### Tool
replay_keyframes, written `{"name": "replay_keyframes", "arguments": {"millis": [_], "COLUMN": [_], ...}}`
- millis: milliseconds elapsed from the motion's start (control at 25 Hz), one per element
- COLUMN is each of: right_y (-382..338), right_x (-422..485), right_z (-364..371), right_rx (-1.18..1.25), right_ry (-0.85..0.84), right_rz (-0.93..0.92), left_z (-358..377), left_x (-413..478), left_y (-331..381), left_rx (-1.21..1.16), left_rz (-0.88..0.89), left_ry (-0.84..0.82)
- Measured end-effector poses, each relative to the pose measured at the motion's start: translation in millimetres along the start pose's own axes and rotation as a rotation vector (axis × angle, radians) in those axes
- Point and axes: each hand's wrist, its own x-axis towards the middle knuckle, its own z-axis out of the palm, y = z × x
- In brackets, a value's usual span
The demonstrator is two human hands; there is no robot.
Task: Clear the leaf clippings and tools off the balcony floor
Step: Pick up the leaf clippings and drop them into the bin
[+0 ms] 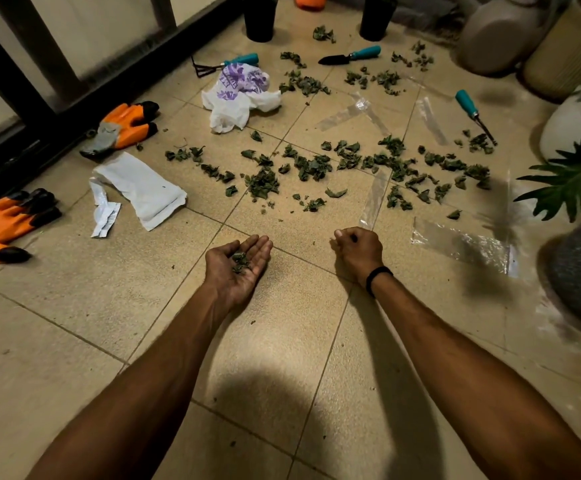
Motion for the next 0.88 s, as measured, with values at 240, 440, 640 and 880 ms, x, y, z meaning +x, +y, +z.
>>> {"name": "replay_keyframes", "arguments": {"millis": [240,440,640,880], "right_y": [-6,-6,-1,10], "right_x": [2,-6,6,22], "right_z": [12,38,21,-13], "right_rx": [-0.22,-0.554,-0.557,-0.321], "right_ry": [-0.08,-0.07,0.02,0.021], "right_rz": [-0.198,-0.429,-0.342,-0.119], "left_z": [4,1,-4,2], "left_x": [3,4,4,7], "left_y": [-11,-6,-3,-8], "left_rx": [0.025,0.011,0.014,0.01], "left_rz": [-0.022,-0.013,-0.004,-0.01], "left_ry": [-0.005,-0.004,0.006,-0.001]}}
